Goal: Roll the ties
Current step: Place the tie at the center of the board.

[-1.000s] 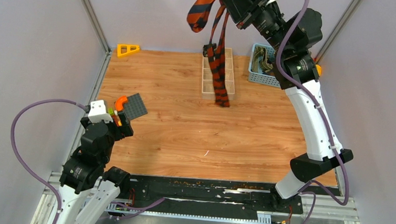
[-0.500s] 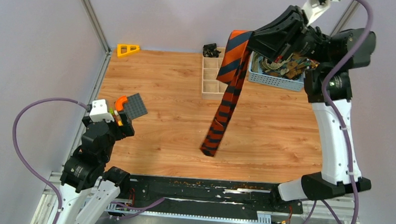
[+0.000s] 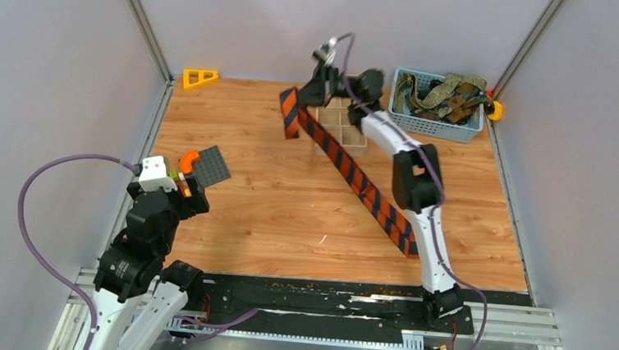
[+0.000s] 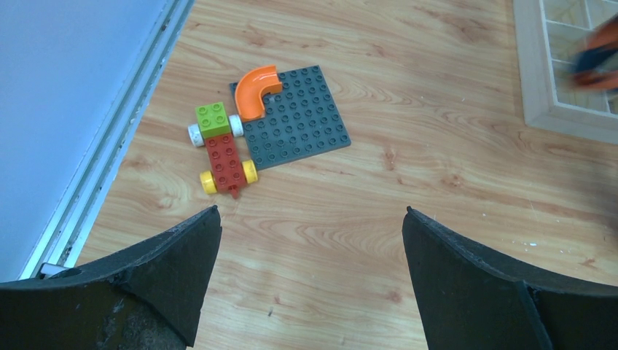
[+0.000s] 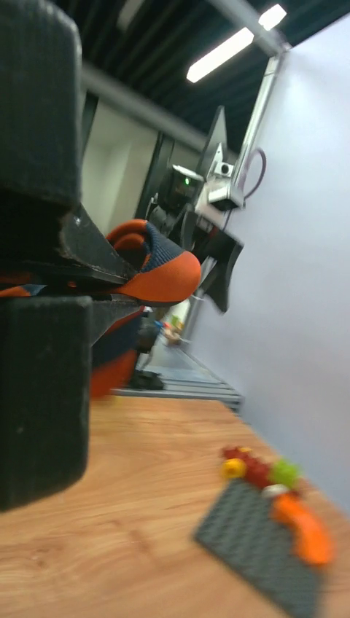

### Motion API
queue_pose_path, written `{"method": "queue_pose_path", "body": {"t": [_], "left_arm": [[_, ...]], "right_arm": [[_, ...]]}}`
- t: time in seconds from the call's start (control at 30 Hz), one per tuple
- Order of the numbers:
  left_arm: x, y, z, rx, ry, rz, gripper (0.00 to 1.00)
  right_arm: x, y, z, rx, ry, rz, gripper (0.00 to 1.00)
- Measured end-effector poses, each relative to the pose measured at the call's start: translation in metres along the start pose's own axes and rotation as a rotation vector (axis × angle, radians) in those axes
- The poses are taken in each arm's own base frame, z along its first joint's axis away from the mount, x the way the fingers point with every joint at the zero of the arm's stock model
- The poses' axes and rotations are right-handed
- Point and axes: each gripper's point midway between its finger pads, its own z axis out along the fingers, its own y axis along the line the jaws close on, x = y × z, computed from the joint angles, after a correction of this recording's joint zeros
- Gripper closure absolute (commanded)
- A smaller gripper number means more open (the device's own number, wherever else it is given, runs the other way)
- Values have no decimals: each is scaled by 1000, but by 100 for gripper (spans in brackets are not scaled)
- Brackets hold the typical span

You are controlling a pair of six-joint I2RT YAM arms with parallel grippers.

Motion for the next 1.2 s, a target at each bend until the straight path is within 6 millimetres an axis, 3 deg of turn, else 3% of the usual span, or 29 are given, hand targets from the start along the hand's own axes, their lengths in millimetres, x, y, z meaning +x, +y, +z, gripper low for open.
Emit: {"method": "queue_pose_path", "body": {"t": [0.07, 0.13, 0.2, 0.27, 0.4, 0.47, 0.5, 0.57, 0.63, 0.7, 0.8, 0.9, 0.97, 1.03, 1.2], "left_arm": [[0, 0, 0, 0, -2, -1, 0], [0, 0, 0, 0, -2, 2, 0], [0, 0, 0, 0, -1, 3, 0], [0, 1, 0, -1, -1, 5, 0], [0, 2, 0, -6, -1, 7, 0], [0, 2, 0, -10, -1, 6, 0], [0, 3, 0, -10, -1, 6, 0], [0, 3, 0, -11, -1, 5, 0], [0, 3, 1, -13, 0, 5, 0], [0, 3, 1, -15, 2, 6, 0], [1, 3, 2, -17, 6, 8, 0], [1, 3, 2, -18, 7, 8, 0], [1, 3, 2, -19, 8, 8, 0], [1, 3, 2, -19, 9, 9, 0], [5, 2, 7, -25, 34, 21, 0]], "right_arm": [[28, -56, 15, 17, 56, 162, 100], [49, -79, 27, 22, 104, 242, 100], [66, -77, 43, 11, 155, 251, 100], [81, -63, 58, -15, 204, 199, 100], [105, -44, 72, -31, 270, 155, 99], [114, -44, 74, -30, 287, 153, 83], [119, -47, 75, -26, 298, 157, 63], [130, -55, 77, -14, 318, 177, 42], [140, -67, 78, 4, 327, 201, 30], [148, -78, 78, 30, 326, 228, 25], [147, -101, 80, 120, 278, 251, 17], [133, -126, 83, 314, 185, 181, 16], [126, -131, 75, 455, 151, 98, 16], [122, -122, 61, 563, 139, 23, 16], [115, -76, 22, 781, 99, -192, 17]]}}
